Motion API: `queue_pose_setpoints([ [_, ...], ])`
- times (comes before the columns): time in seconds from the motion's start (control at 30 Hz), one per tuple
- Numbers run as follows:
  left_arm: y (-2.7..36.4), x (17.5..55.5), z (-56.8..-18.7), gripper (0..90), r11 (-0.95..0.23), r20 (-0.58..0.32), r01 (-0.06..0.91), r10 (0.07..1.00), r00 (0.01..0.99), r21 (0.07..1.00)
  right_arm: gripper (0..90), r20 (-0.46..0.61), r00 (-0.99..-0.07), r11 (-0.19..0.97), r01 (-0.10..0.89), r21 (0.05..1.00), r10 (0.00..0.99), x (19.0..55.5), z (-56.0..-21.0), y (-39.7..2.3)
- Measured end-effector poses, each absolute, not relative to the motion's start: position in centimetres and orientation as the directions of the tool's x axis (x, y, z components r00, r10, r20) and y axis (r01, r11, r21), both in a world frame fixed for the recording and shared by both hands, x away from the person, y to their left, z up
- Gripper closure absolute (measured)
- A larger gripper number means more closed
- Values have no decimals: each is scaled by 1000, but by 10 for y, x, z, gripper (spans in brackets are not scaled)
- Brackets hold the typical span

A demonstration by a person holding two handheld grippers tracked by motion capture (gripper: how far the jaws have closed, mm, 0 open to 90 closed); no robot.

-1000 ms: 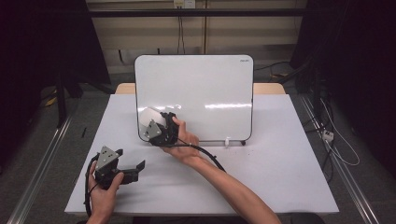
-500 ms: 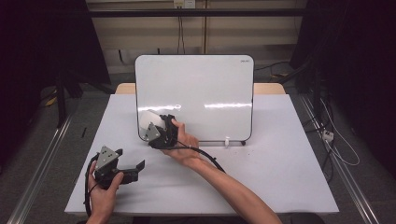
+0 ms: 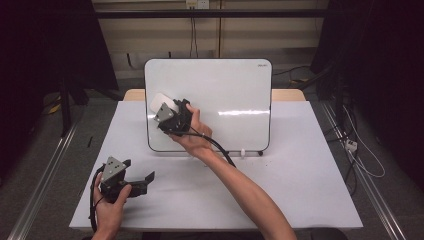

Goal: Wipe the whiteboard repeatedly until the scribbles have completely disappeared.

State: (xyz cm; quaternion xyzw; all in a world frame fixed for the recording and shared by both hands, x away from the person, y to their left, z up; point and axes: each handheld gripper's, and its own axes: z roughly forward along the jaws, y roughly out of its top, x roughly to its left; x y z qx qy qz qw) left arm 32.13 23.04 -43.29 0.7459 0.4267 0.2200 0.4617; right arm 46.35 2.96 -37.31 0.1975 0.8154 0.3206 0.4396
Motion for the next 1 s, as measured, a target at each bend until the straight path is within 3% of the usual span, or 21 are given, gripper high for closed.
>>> queue_pose_setpoints([
  [0.43, 232, 321, -432, 53, -202, -71, 432, 840, 538, 879, 314, -567, -488, 680, 78, 729, 664, 493, -340, 37],
  [1.0, 231, 321, -433, 53, -207, -66, 429, 840, 539, 879, 315, -603, -514, 729, 66, 682, 611, 477, -356, 43],
])
